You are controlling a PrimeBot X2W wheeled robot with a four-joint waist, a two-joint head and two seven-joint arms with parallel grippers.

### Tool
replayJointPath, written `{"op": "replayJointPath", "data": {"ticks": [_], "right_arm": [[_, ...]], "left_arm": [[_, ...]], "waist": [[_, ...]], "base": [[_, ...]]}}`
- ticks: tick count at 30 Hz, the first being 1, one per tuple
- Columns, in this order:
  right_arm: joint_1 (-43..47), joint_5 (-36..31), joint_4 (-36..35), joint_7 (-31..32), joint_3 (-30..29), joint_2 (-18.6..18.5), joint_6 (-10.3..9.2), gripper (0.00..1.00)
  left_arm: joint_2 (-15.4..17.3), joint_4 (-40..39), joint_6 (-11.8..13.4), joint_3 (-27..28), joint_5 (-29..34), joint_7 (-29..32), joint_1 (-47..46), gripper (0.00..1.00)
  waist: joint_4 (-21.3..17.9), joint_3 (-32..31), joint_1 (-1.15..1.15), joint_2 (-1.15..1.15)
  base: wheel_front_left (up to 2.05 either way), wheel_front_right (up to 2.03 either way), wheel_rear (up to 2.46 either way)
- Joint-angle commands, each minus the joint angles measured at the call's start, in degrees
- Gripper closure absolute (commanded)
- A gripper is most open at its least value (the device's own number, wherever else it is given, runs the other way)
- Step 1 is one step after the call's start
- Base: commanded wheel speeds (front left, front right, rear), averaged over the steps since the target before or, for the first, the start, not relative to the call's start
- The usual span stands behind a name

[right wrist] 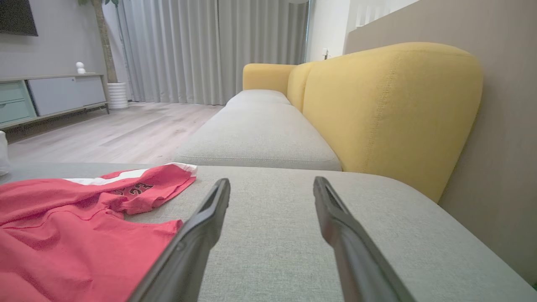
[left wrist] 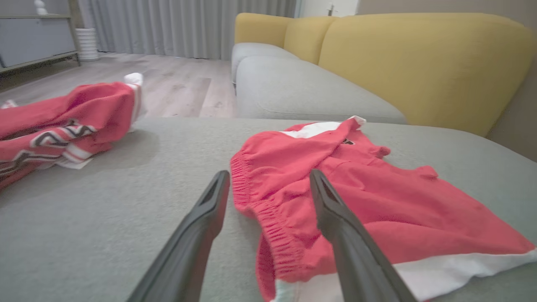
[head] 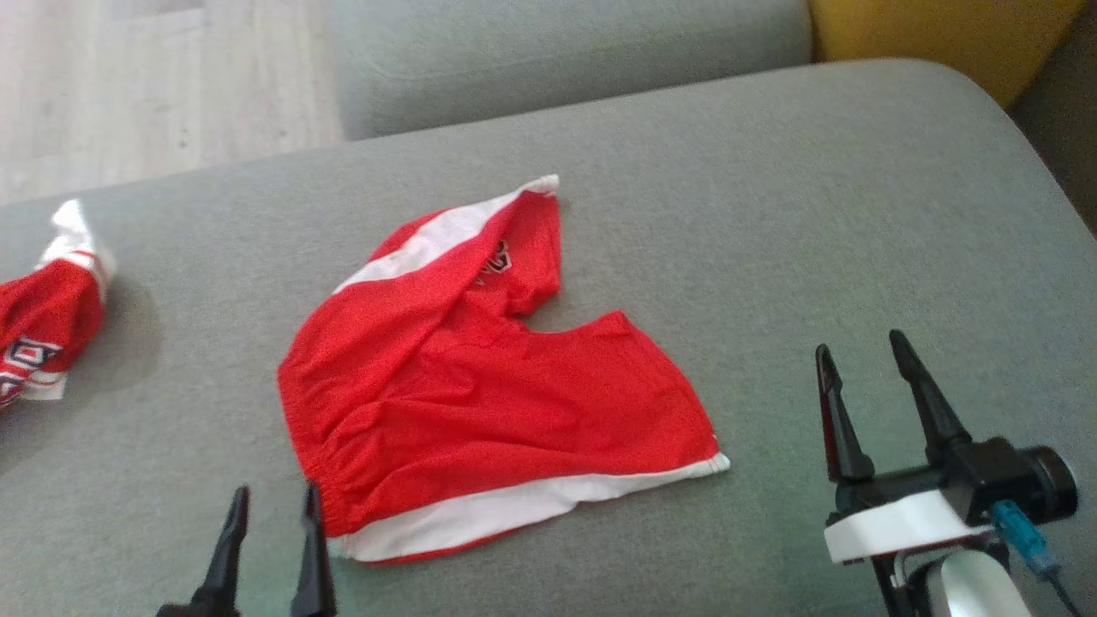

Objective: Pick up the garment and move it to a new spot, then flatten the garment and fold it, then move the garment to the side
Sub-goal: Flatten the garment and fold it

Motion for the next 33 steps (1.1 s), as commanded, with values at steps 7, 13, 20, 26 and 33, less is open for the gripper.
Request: {"op": "replayJointPath", "data": {"ticks": [7, 13, 20, 26, 33], "right_arm": [[0.6, 0.9, 1.6, -0.6, 2.2, -0.2, 0.44, 0.0], [1.7, 1.5, 3.8, -0.6, 3.2, -0.2, 0.44, 0.0], [1.5, 2.1, 4.5, -0.6, 3.4, -0.2, 0.44, 0.0], [1.1, 2.6, 4.4, -0.6, 3.5, -0.2, 0.44, 0.0], [-0.3, 4.2, 3.0, -0.6, 4.1, -0.2, 0.44, 0.0]], "left_arm": [[-4.7, 1.6, -5.2, 11.1, 4.2, -0.7, 2.1, 0.0], [-8.9, 3.8, -10.1, 17.2, 8.3, -0.7, 2.8, 0.0], [-11.6, 4.7, -14.1, 21.6, 11.7, -0.7, 3.5, 0.0], [-12.6, 5.6, -16.3, 23.1, 13.5, -0.7, 3.3, 0.0], [-13.0, 5.5, -17.2, 22.1, 14.8, -0.7, 3.5, 0.0]], "waist": [[3.6, -2.5, 0.01, 0.0], [4.0, -3.2, 0.01, 0.0], [3.6, -3.4, 0.01, 0.0], [3.8, -3.2, 0.01, 0.0], [3.5, -3.6, 0.01, 0.0]], "base": [[0.0, 0.0, 0.0], [0.0, 0.0, 0.0], [0.0, 0.0, 0.0], [0.0, 0.0, 0.0], [0.0, 0.0, 0.0]]}}
